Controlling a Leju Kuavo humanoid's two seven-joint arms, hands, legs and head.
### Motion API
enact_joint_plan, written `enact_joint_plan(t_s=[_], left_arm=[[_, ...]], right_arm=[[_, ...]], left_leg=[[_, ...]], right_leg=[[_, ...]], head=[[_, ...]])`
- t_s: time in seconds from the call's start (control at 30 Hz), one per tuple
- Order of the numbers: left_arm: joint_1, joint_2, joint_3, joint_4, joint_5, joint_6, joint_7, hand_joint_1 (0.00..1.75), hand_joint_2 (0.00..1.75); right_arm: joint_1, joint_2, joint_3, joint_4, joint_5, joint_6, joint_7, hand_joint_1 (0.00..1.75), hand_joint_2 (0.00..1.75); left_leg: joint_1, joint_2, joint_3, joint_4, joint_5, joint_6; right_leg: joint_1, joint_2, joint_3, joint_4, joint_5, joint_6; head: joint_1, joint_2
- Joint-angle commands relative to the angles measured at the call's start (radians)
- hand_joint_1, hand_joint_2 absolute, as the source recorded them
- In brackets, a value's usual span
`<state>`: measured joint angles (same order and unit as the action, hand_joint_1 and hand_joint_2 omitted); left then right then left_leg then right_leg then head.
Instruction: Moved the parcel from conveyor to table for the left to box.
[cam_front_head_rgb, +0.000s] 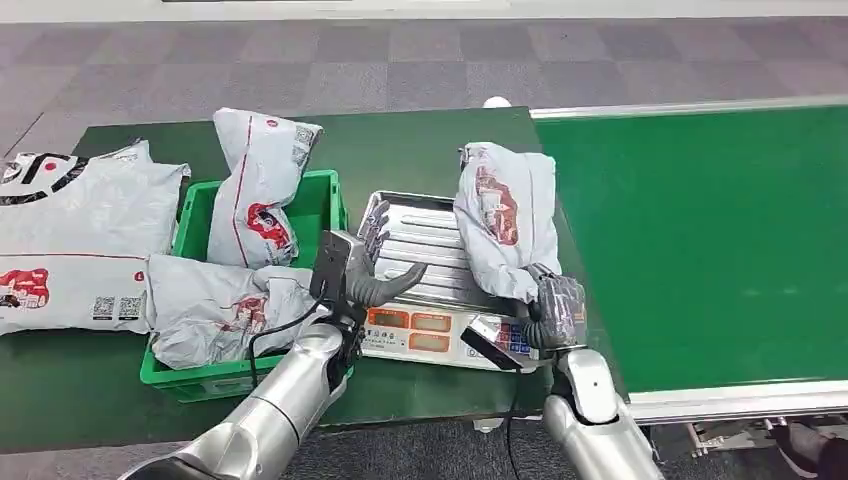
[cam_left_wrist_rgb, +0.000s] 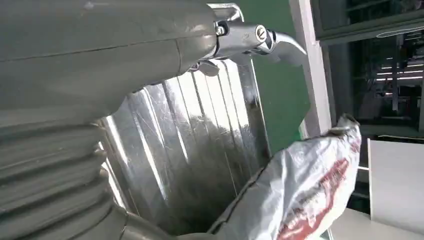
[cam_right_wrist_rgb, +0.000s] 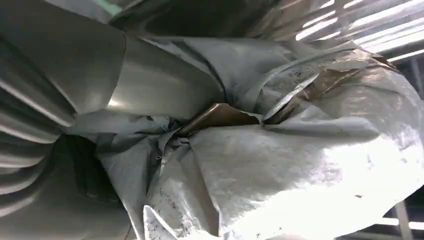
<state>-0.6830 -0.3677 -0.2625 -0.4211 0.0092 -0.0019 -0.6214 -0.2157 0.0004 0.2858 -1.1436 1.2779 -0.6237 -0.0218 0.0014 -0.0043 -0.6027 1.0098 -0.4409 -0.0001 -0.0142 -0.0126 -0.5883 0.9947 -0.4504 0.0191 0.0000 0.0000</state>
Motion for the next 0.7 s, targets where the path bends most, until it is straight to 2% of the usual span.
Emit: enact_joint_plan(t_s=[0.03,0.1,0.13,0.3,0.7], left_arm=[[-0.045,0.019,-0.061,0.052,0.017,0.007,-0.004,0.0,1.75],[-0.045,0.019,-0.061,0.052,0.017,0.007,-0.004,0.0,1.75],[-0.045,0.019,-0.074,0.051,0.021,0.007,-0.004,0.0,1.75],[-0.05,0.019,-0.155,0.05,0.083,0.012,0.005,0.0,1.75],[-0.051,0.019,-0.158,0.051,0.086,0.013,0.005,0.0,1.75]], right_arm=[[-0.084,0.01,0.132,0.168,-0.045,0.03,-0.019,1.75,1.75],[-0.084,0.01,0.132,0.168,-0.045,0.03,-0.019,1.75,1.75],[-0.078,0.015,0.129,0.156,-0.105,0.066,-0.045,1.75,1.75],[-0.034,-0.007,0.123,0.026,-0.089,0.064,-0.012,1.75,1.75],[-0.035,-0.008,0.121,0.02,-0.089,0.07,-0.009,1.75,1.75]], left_leg=[[0.001,0.005,0.002,-0.001,0.0,-0.001],[0.001,0.006,0.002,-0.001,-0.001,-0.001],[0.001,0.007,0.003,-0.002,0.0,-0.002],[0.002,0.009,0.004,0.0,-0.001,-0.003],[0.002,0.011,0.004,-0.001,-0.002,-0.003]], right_leg=[[0.001,0.005,0.001,-0.001,0.001,-0.001],[0.001,0.005,0.0,-0.001,0.001,-0.001],[0.001,0.007,0.001,-0.002,0.002,-0.002],[0.002,0.008,0.0,-0.001,0.001,-0.003],[0.002,0.011,0.0,0.0,0.002,-0.003]], head=[[0.0,0.0],[0.0,0.0],[0.0,0.0],[0.0,0.0],[0.0,0.0]])
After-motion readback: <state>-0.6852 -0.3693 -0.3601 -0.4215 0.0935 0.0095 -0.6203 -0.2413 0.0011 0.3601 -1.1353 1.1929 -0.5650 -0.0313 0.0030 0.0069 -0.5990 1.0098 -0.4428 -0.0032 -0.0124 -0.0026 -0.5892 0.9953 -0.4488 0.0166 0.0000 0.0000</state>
